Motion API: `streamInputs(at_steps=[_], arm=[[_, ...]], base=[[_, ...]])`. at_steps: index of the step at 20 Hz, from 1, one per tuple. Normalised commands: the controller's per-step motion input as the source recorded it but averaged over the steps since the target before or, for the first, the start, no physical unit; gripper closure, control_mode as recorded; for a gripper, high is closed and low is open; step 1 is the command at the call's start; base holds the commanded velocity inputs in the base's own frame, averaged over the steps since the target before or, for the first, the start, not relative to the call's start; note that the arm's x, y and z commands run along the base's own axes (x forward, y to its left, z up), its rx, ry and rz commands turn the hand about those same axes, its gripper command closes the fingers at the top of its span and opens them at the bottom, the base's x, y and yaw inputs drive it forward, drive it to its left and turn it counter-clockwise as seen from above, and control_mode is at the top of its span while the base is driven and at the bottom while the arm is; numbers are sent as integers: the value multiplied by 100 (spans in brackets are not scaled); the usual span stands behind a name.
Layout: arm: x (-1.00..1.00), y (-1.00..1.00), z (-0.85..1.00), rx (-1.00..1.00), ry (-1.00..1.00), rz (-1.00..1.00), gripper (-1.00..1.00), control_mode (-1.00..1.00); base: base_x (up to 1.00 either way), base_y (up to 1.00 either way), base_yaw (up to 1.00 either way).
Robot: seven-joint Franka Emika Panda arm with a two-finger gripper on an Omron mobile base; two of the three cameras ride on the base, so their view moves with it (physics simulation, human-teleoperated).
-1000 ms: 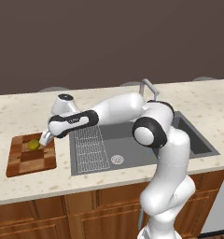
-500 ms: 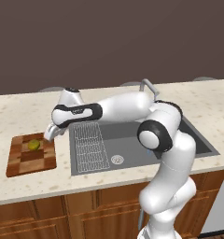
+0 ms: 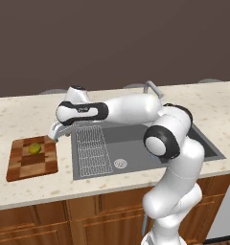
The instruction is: Pick the orange from the sink and place it on the cutting board to airdry. Then turn off the sink faucet.
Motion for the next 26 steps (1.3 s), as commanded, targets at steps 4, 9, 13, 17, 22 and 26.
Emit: streamInputs(at_steps=[4,9,13,17,22,26], arm=[[0,-18,4,0,0,-7,-100,-100],[0,-20,0,0,0,-4,-100,-100],[0,-25,0,0,0,0,-100,-100],[-4,-25,0,0,0,0,-100,-100],[-8,-23,1,0,0,-2,-100,-100],[-4,-25,0,0,0,-3,-100,-100]], base=[[0,0,0],[0,0,0],[0,0,0],[0,0,0],[0,0,0],[0,0,0]])
